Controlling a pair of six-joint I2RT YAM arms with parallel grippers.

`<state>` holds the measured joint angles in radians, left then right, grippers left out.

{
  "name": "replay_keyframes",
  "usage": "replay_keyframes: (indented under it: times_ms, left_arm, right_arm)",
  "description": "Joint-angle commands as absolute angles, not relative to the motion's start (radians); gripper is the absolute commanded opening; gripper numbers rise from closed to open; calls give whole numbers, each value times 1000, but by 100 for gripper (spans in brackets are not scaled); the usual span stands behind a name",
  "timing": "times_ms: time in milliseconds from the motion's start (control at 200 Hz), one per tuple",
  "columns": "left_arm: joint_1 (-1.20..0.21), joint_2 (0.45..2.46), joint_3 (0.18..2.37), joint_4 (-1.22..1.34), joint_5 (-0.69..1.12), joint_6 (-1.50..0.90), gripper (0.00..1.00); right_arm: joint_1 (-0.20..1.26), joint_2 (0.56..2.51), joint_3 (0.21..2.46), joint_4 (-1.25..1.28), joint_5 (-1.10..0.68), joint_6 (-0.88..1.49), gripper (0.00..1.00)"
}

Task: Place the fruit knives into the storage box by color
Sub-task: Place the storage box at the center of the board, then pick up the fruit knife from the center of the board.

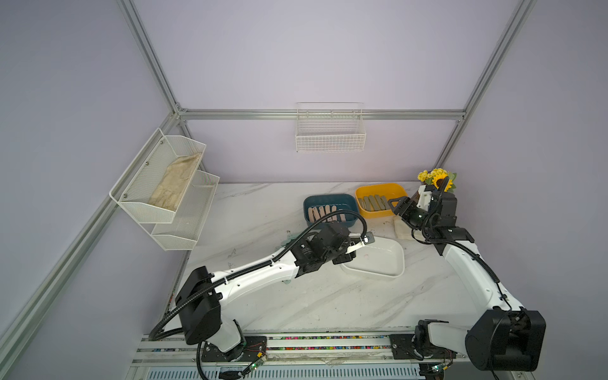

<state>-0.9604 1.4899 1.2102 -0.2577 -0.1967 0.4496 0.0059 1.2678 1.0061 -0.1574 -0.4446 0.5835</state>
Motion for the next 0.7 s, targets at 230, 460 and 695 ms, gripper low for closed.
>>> replay_keyframes:
  times_ms: [230, 460, 695]
  left_arm:
    - [-821, 1278, 940, -43, -411, 165, 94]
    - [-714, 1181, 882, -54, -481, 27, 99]
    - [-575, 1138, 925, -210, -486, -176, 100]
  right_arm:
    - [320, 1399, 1064, -119, -381, 523, 72]
    - [527, 1509, 1108, -122, -313, 496, 71]
    - [727, 1647, 1146, -105, -245, 471, 70]
